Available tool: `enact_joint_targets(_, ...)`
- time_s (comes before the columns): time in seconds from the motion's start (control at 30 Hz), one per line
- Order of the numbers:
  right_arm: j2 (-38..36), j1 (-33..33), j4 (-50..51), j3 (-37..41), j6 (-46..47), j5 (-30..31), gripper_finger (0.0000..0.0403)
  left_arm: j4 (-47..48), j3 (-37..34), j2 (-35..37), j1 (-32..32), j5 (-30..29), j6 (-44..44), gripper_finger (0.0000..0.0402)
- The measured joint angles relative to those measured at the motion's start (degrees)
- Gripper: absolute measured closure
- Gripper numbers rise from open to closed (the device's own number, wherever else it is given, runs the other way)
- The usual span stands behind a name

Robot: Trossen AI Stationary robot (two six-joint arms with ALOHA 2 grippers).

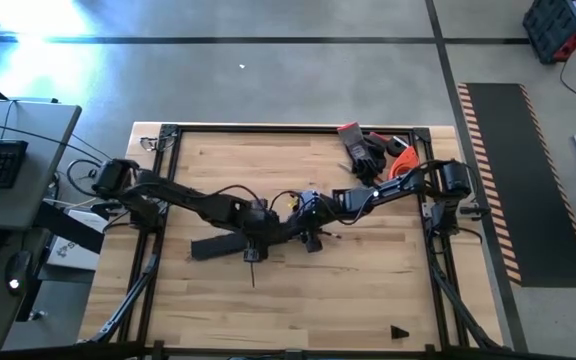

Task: Ziptie cables
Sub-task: Close the black cable duct

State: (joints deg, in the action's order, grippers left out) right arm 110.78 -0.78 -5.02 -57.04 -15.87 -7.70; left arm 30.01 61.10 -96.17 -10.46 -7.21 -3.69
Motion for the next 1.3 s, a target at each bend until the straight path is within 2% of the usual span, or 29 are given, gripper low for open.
enact_joint_targets(0.03, 0.0, 0.0, -0.02, 0.0, 0.03, 0.36, 0.0171, -1.69, 0.19, 0.84, -0.02, 2.57, 0.38, 0.0156)
enact_joint_targets(0.1, 0.0, -0.05, -0.04, 0.0, 0.3, 1.51, 0.0171, -1.66, 0.46, 2.87, -0.34, 3.86, 0.48, 0.0156)
enact_joint_targets(0.17, 0.01, -0.09, -0.05, 0.01, 0.38, 1.81, 0.0171, -1.61, 0.28, 4.15, 0.02, 3.04, -0.11, 0.0158)
enact_joint_targets(0.3, 0.02, -0.08, -0.11, 0.04, 0.37, 1.58, 0.0171, -7.44, 0.14, 5.78, 0.89, 0.06, -1.57, 0.0173)
enact_joint_targets(0.47, 0.13, -0.02, -0.17, 0.13, 0.37, 1.6, 0.0171, -16.98, -4.39, 3.1, 2.2, -2.83, -4.2, 0.0228)
enact_joint_targets(0.6, 0.2, 0.26, 0.2, 0.21, 0.97, 1.72, 0.0171, -26.71, -11.15, -1.64, 2.95, -7.56, -11.95, 0.0284)
enact_joint_targets(0.67, 0.24, 0.44, 0.23, 0.23, 1.02, 1.29, 0.0171, -30.74, -13.72, -3.64, 2.79, -7.93, -15.04, 0.031)
enact_joint_targets(0.87, 0.23, 1.22, 0.17, 0.22, 0.78, 2.1, 0.0171, -36.13, -15.7, -4.53, 1.28, -10.17, -16.58, 0.0362)
enact_joint_targets(1.0, -1.56, 1.51, 0.91, 0.28, -0.35, 2.12, 0.0171, -37.14, -15.82, -4.69, 0.92, -10.49, -15.49, 0.0377)
enact_joint_targets(1.3, -11.81, 1.78, 14.38, 0.81, -0.44, 5.22, 0.0171, -41.53, -15.89, -4.76, 0.98, -12.03, -13.08, 0.0382)
